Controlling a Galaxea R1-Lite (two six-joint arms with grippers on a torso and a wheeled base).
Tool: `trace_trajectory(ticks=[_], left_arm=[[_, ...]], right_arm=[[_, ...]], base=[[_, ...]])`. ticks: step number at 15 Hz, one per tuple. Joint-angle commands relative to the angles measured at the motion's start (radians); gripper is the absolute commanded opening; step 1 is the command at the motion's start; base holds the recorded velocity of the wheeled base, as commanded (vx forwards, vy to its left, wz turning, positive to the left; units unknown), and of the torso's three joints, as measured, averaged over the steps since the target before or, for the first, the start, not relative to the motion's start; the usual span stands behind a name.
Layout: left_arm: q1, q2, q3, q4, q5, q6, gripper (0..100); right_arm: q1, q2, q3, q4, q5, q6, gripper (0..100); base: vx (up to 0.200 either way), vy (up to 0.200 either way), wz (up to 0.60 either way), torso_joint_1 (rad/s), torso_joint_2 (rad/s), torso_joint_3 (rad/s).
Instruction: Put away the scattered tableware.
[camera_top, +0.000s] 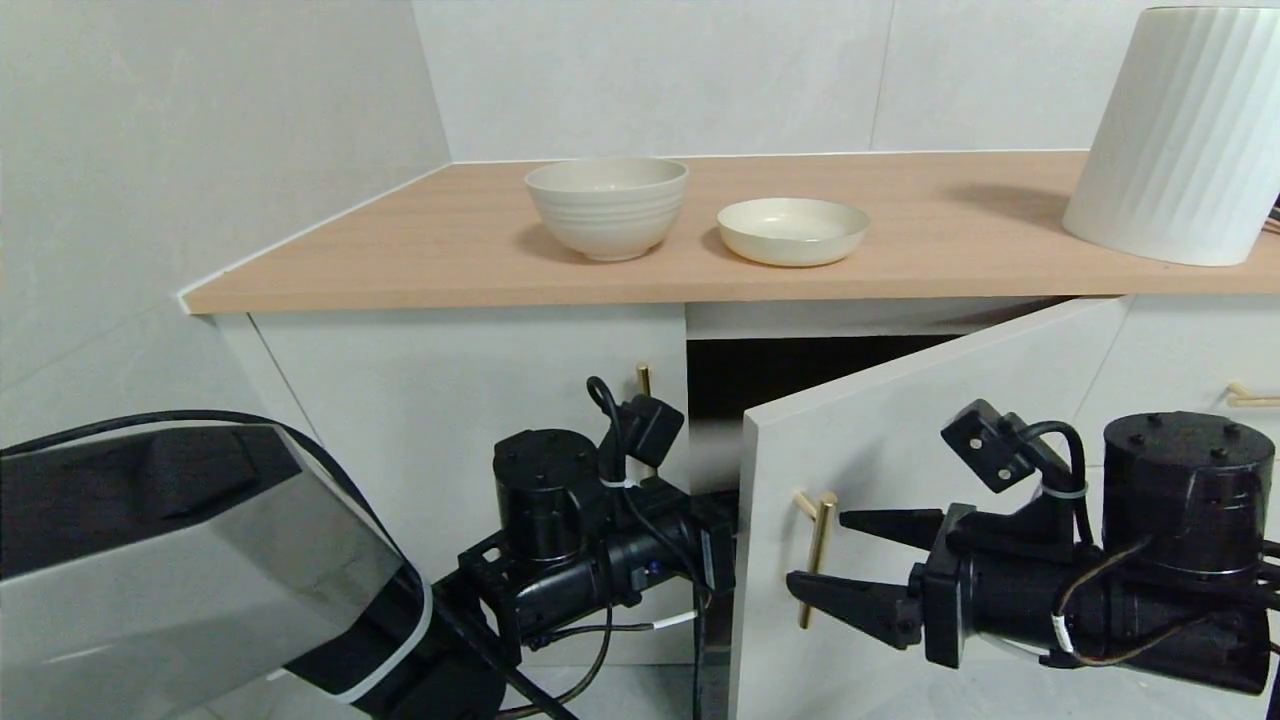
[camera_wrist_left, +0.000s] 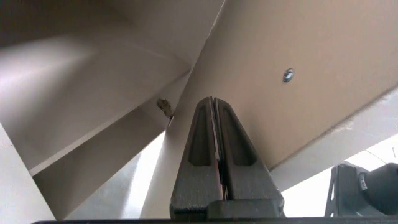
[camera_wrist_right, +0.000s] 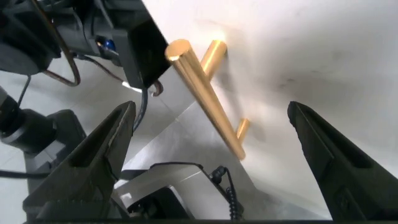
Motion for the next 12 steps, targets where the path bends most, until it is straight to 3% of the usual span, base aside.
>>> trace_trajectory(ticks=[1, 3, 5, 12], left_arm=[[0.0, -0.011, 0.003, -0.001, -0.001, -0.001, 0], [-0.005, -0.02, 0.026, 0.001, -0.008, -0.002, 0], [-0.006, -0.028, 0.026, 0.001, -0.008, -0.002, 0], [-0.006, -0.033, 0.026, 0.004, -0.007, -0.002, 0]], right_arm=[[-0.024, -0.136, -0.025, 0.104, -0.003, 0.0, 100], [-0.041, -0.315, -0.053, 0.344, -0.003, 0.0, 100], [-0.041, -0.416, -0.062, 0.489, -0.002, 0.001, 100], [-0.037, -0.458, -0.011, 0.518, 0.003, 0.009, 100]], base=[[0.0, 0.0, 0.0, 0.0, 0.0, 0.0], [0.0, 0.0, 0.0, 0.0, 0.0, 0.0], [0.0, 0.0, 0.0, 0.0, 0.0, 0.0], [0.0, 0.0, 0.0, 0.0, 0.0, 0.0]])
